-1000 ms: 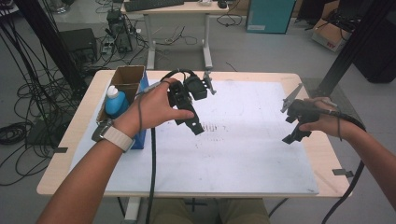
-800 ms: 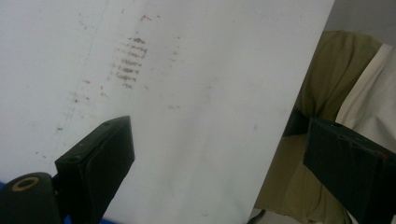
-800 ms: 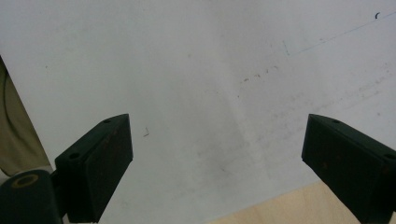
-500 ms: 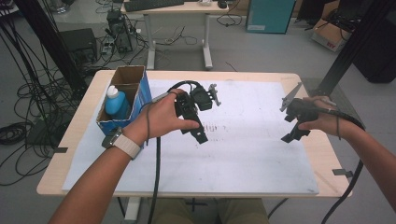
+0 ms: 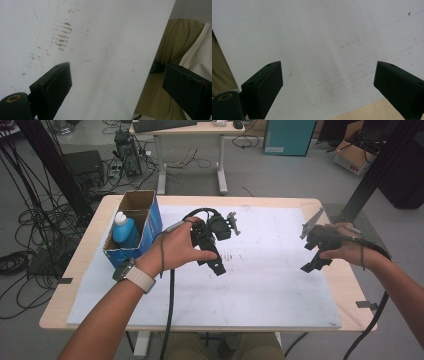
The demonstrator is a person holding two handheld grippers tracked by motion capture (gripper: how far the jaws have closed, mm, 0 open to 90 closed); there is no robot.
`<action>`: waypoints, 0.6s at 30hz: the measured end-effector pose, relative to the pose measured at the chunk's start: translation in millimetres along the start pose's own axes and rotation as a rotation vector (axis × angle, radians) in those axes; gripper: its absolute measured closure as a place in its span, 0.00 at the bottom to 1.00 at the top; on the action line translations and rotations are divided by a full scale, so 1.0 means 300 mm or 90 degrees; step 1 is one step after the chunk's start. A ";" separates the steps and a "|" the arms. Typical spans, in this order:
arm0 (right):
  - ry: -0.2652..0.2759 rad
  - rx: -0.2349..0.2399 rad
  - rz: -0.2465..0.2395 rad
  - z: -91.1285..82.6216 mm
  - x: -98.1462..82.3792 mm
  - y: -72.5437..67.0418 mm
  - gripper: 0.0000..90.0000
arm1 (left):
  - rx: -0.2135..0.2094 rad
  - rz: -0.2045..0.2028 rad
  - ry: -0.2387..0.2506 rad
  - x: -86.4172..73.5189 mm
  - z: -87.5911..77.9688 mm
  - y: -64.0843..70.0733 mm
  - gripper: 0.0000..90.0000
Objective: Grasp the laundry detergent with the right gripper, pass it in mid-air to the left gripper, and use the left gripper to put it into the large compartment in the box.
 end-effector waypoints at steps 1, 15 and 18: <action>0.000 0.001 0.001 0.000 0.001 0.001 0.09 | 0.000 -0.002 0.001 -0.001 0.000 -0.001 0.10; -0.005 0.002 0.000 0.008 0.006 0.004 0.09 | 0.002 -0.008 0.007 -0.010 0.000 -0.011 0.10; -0.005 0.003 -0.002 0.010 0.006 0.005 0.09 | 0.003 -0.009 0.005 -0.013 0.001 -0.013 0.10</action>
Point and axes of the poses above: each handheld gripper's, and its own axes: z roughly forward along the jaws, x roughly out of its top, y roughly to its right, the point moved 5 cm from there along z, roughly forward along the jaws, and after that the axes turned 3 degrees about -y, right-handed, at the moved point
